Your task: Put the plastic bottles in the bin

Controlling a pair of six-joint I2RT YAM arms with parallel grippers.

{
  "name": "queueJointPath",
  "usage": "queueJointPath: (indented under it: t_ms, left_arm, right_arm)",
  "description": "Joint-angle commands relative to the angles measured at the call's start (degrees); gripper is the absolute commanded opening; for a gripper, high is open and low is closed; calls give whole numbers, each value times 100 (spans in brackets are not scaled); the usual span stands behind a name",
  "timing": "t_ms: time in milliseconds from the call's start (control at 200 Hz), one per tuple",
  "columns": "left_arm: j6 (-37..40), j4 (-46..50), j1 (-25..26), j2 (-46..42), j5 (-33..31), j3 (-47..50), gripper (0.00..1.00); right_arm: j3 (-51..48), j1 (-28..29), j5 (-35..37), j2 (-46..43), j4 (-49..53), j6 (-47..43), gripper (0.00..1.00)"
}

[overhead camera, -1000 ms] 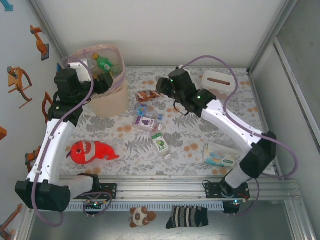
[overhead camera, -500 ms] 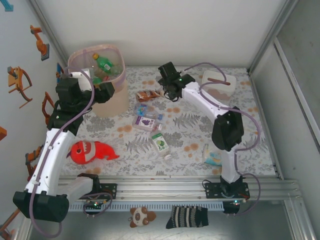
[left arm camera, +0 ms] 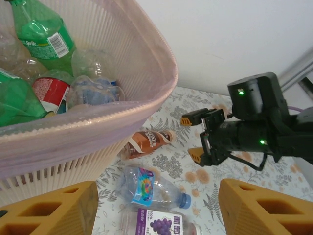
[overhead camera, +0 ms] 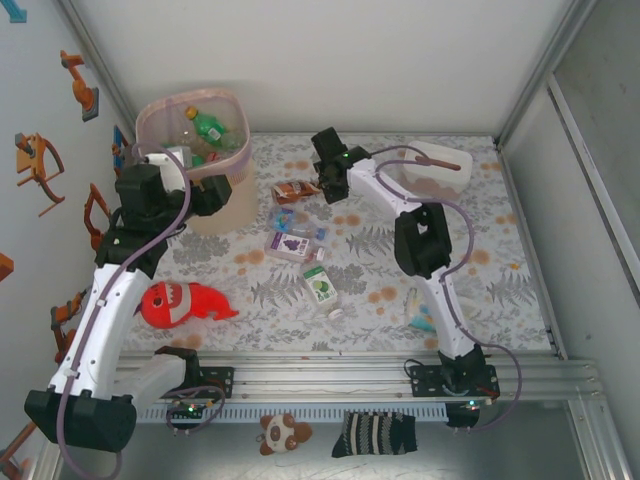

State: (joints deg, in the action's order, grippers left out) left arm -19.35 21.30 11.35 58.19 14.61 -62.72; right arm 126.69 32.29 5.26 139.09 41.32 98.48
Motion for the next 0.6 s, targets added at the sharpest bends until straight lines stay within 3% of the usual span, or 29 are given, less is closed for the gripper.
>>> queueJointPath:
  t_ms: [0,371,596]
  left_arm:
    - [-110,55,51,-137,7,67,65]
    - [-140,179,139,-270,-61,181,65]
    - [-139,259,157,-300,-90,150,65]
  right_arm:
    - [393,-48,-88,330,216,431,68]
    - [982,-57,-387,1199,37,732,66]
    - [857,-57,-512,1237,-77,885,57]
